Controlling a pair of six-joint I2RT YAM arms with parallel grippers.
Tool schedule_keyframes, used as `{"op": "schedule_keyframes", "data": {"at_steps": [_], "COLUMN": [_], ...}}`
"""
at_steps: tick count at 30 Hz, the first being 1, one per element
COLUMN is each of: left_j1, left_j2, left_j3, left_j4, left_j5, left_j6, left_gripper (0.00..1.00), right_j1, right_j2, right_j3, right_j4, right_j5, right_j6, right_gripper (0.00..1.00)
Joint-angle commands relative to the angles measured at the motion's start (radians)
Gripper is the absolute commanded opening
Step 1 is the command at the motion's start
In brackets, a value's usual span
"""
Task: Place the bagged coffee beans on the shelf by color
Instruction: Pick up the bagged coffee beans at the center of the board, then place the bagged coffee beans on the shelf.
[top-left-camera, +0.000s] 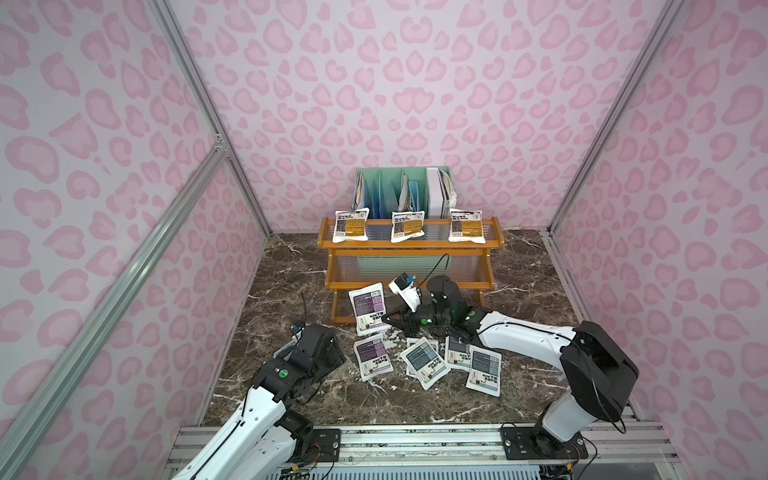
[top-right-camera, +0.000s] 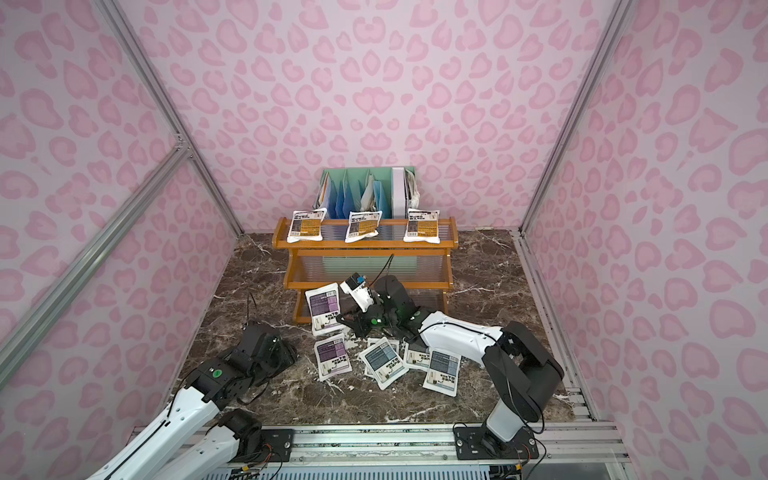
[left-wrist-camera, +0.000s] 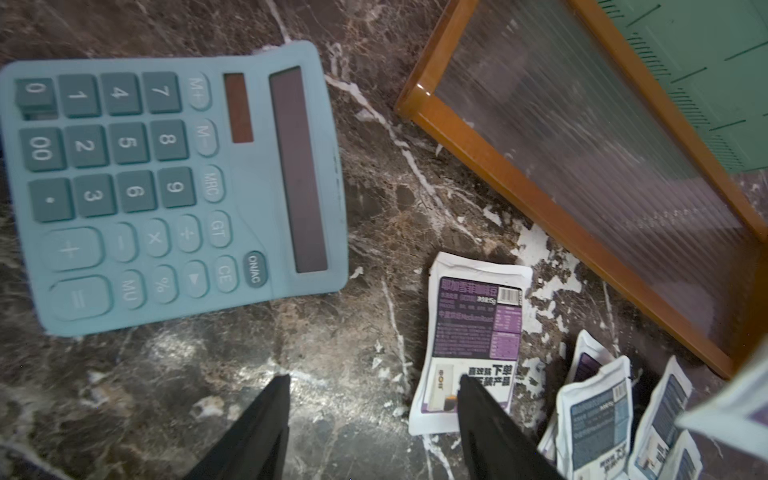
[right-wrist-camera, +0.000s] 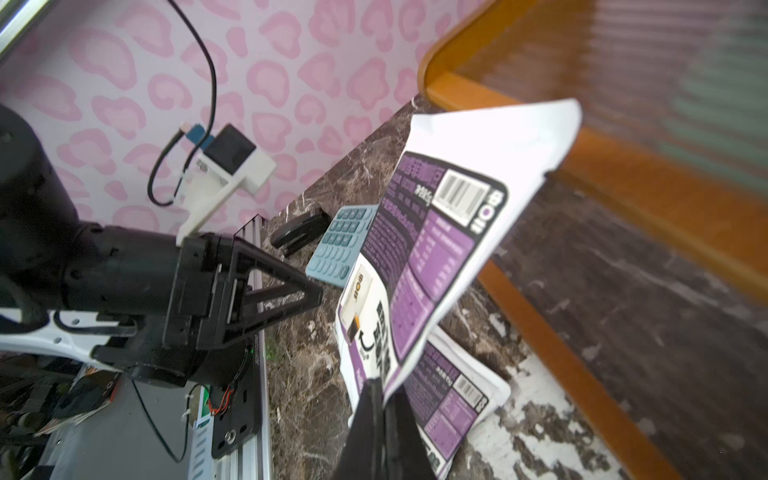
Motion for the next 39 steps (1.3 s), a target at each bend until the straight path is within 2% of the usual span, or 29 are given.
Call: {"op": "schedule_keyframes", "data": {"at_steps": [1, 5, 10, 28, 32, 34, 39], "left_j1": [0.001, 0.001, 0.001, 0.001, 0.001, 0.001, 0.001], "left_j2": [-0.025, -0.048, -0.054, -0.040, -0.035, -0.035, -0.040], "left_j3": [-0.006, -0.015, -0.004, 0.007, 0.015, 0.013, 0.008], "left_j4": [-0.069, -0.074, -0.086, -0.086, -0.088, -0.092, -0.095], "left_j5": [-0.065, -0.076, -0.088, -0.076, -0.072, -0.072, -0.070], "left_j6": [-0.034, -0.044, -0.036, -0.014, -0.019, -0.023, -0.027], "left_gripper": [0.67, 0.67, 0.67, 0.68, 0.68, 0.68, 0.68], "right_j1": [-0.002, -0.004, -0.014, -0.056, -0.058, -0.056, -0.049], "right_j2": [0.015, 0.089, 0.208, 0.314, 0.307, 0.298, 0.261], "right_j3": [0.076, 0.176, 0.302, 0.409, 0.389, 0.371, 0.317], "right_j4": [-0.021, -0.012, -0.056, 0.001, 0.007, 0.014, 0.010], "right_j5": [0.106, 0.181, 0.179, 0.162, 0.183, 0.194, 0.225], "right_j6": [-0.010, 0.009, 0.028, 0.112, 0.129, 0.142, 0.134], "right_gripper": [0.00, 0.00, 0.00, 0.01, 0.24, 0.33, 0.44]}}
